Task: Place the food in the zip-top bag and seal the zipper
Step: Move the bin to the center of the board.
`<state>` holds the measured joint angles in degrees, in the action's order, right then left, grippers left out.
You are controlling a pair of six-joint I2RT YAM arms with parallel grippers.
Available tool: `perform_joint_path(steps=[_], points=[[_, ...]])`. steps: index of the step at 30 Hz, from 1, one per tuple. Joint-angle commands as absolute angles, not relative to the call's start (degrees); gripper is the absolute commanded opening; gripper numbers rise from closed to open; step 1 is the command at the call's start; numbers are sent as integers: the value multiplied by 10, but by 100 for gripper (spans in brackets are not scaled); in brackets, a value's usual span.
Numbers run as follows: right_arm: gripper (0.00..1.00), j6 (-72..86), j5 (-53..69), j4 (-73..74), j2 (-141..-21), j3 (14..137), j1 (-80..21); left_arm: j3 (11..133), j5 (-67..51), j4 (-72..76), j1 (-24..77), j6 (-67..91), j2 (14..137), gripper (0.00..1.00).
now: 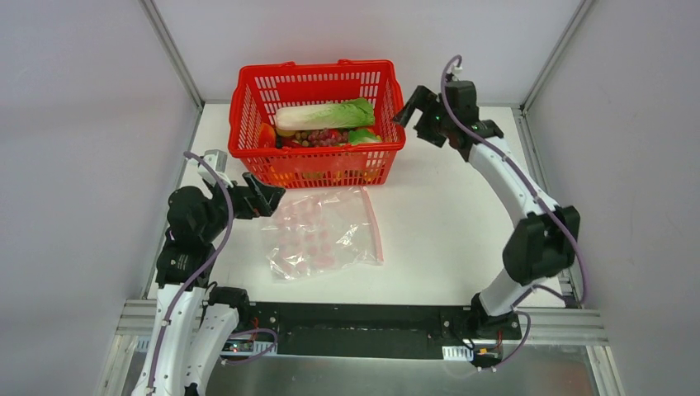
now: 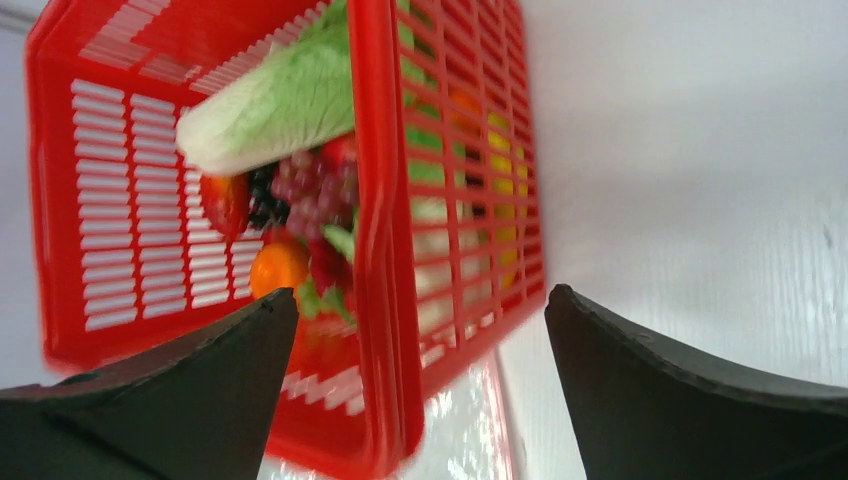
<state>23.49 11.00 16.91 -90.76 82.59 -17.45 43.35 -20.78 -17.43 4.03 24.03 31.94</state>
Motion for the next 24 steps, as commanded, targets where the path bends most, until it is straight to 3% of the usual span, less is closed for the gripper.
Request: perform_joint_path(steps=[1,4,8,17,24], points=[[98,185,-37,224,-1018,948,-209,432,-284,-135,39,234,307,100],[98,166,-135,262,-1056,982,-224,436,-262,-175,39,221,304,100],[98,167,-266,237,-1027,915,-210,446,-264,-215,40,200,303,100],[98,189,-198,143,-823,668,-80,430,-281,-208,61,204,312,100],[98,129,-55,154,-755,665,-51,425,-259,-198,102,200,339,97]])
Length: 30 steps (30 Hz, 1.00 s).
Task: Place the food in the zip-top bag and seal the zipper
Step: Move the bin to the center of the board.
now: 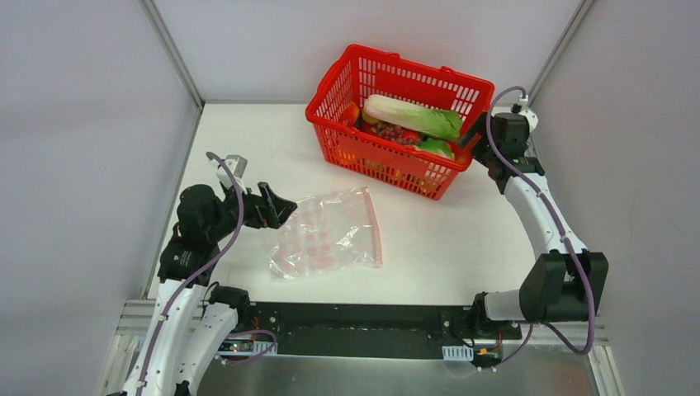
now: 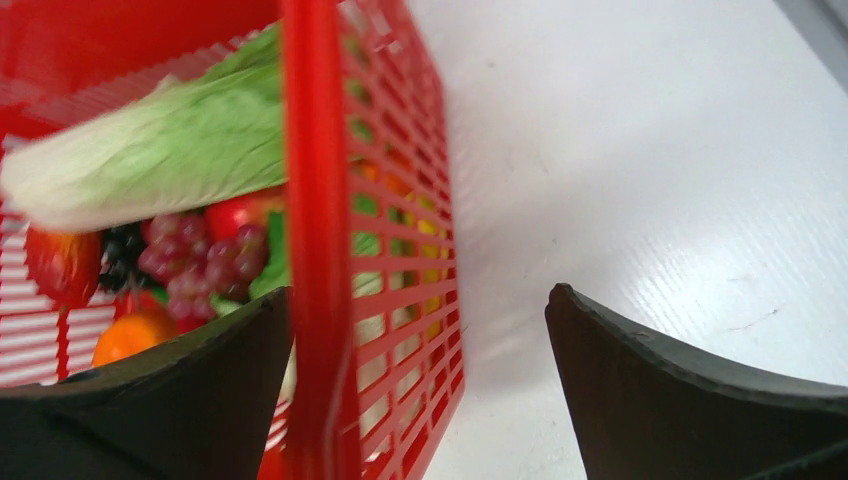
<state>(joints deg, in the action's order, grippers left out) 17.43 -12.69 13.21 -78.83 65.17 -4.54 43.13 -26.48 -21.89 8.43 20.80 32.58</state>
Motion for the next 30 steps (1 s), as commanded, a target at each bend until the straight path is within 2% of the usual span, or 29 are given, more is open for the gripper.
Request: perform_joint_path(steps=[1,4,7,14,19,22,23,26,30], points=[[98,129,-37,161,-749,669,-51,425,-252,-198,105,202,342,97],[98,121,-8,187,-735,670,-51,421,-244,-176,109,220,347,96],[99,134,-85,267,-727,671,-51,422,-226,-178,110,222,349,96],[97,147,-93,254,-591,534,-51,389,-202,-149,110,234,354,96],[97,163,-165,307,-554,551,-51,386,-203,-145,110,237,373,95],[98,162,-157,268,-502,560,-51,382,-193,-145,110,236,376,95],[98,152,-127,257,-486,572,-51,381,-187,-145,110,237,376,95],[95,155,81,221,-456,614,-51,372,-176,-137,110,247,375,95],[84,259,340,99,-434,584,-55,359,-171,-120,111,259,376,92]])
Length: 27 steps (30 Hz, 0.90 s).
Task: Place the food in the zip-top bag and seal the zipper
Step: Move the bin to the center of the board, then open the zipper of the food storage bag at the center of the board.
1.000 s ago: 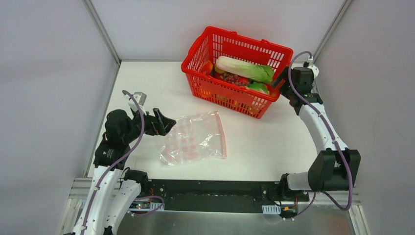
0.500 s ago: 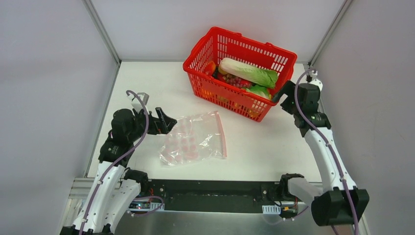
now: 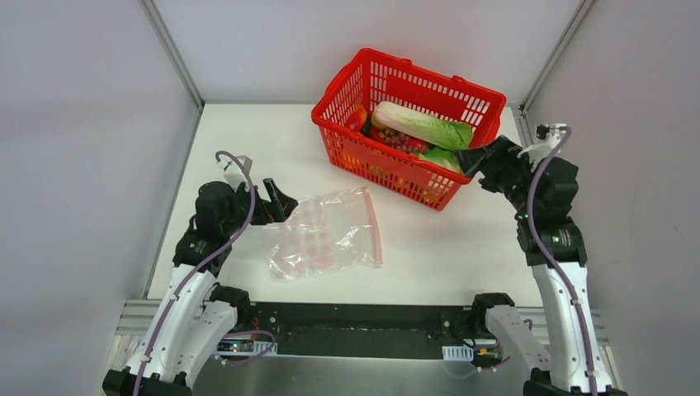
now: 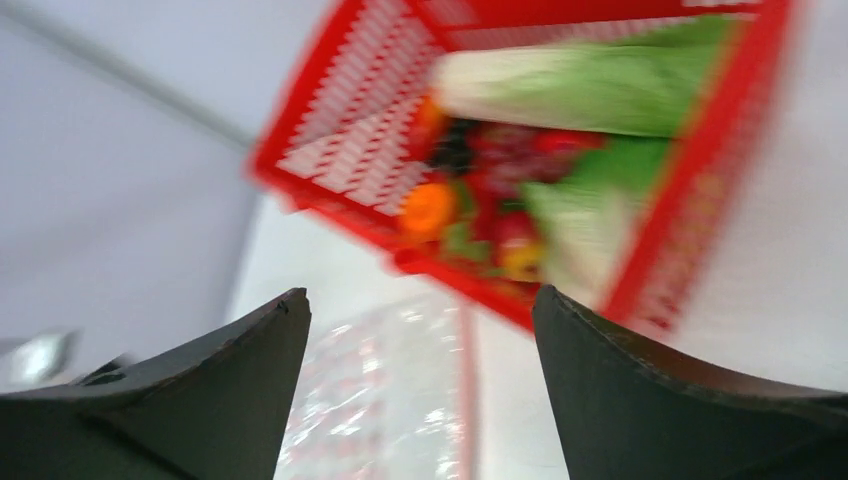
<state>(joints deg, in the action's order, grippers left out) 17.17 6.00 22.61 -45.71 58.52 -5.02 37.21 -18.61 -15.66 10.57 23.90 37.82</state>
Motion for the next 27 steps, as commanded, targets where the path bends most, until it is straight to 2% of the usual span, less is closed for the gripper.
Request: perform_joint_path(steps=[1,3,8,12,15,17,20,23,27], points=[[82,288,388,63,-429,563,-63,357,-173,-118,111,261,376,91],[77,312,411,29,-421,518,-100,354,-175,-116,111,265,377,91],[69,245,277,124,-420,459,-280,350,-175,-109,111,274,384,90],[67,230,182,142,-457,420,-408,351,-182,-106,113,278,392,87],[73,229,88,117,-520,386,-479,352,-183,-112,114,271,394,84],[73,271,16,89,-579,367,-490,354,-182,-120,114,266,394,84],[71,316,9,15,-632,344,-495,352,-170,-131,115,265,387,84],[69,370,-53,-32,-674,332,-502,345,-168,-138,114,265,380,80],[66,386,-112,-98,-704,308,-507,330,-167,-143,114,269,364,80]])
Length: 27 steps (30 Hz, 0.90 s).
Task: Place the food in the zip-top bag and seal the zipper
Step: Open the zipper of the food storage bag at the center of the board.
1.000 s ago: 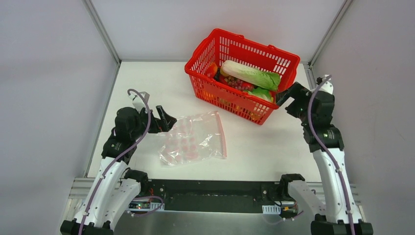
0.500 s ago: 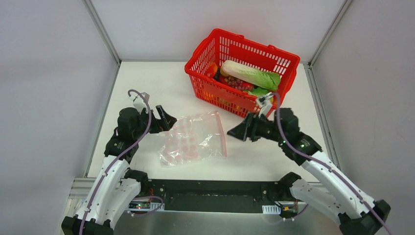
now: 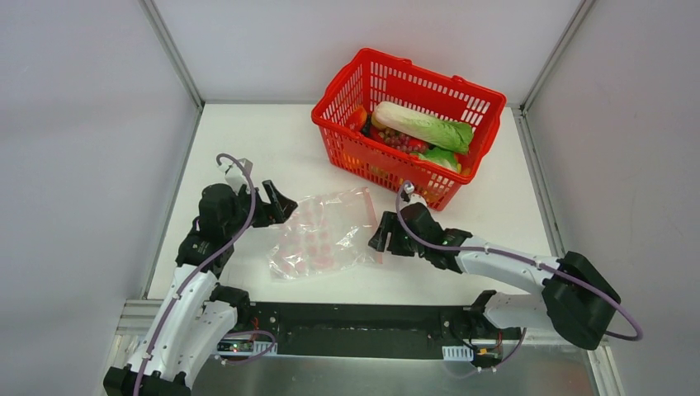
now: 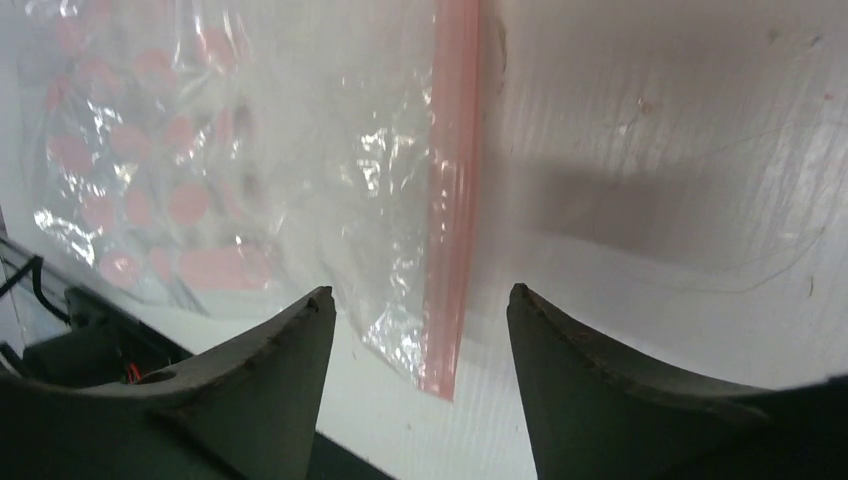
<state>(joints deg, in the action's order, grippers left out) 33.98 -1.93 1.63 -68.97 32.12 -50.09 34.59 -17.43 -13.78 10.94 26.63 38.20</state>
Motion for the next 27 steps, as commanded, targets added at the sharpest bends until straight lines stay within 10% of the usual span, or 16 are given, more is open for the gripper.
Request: perform_joint_path(steps=[1,27], points=[[65,388,-116,-117,-712,302,-507,324,-165,-139,114,275,361,80],[23,379,-158,-173,-745,264,-517,294,-179,-128,114,309,363,79]])
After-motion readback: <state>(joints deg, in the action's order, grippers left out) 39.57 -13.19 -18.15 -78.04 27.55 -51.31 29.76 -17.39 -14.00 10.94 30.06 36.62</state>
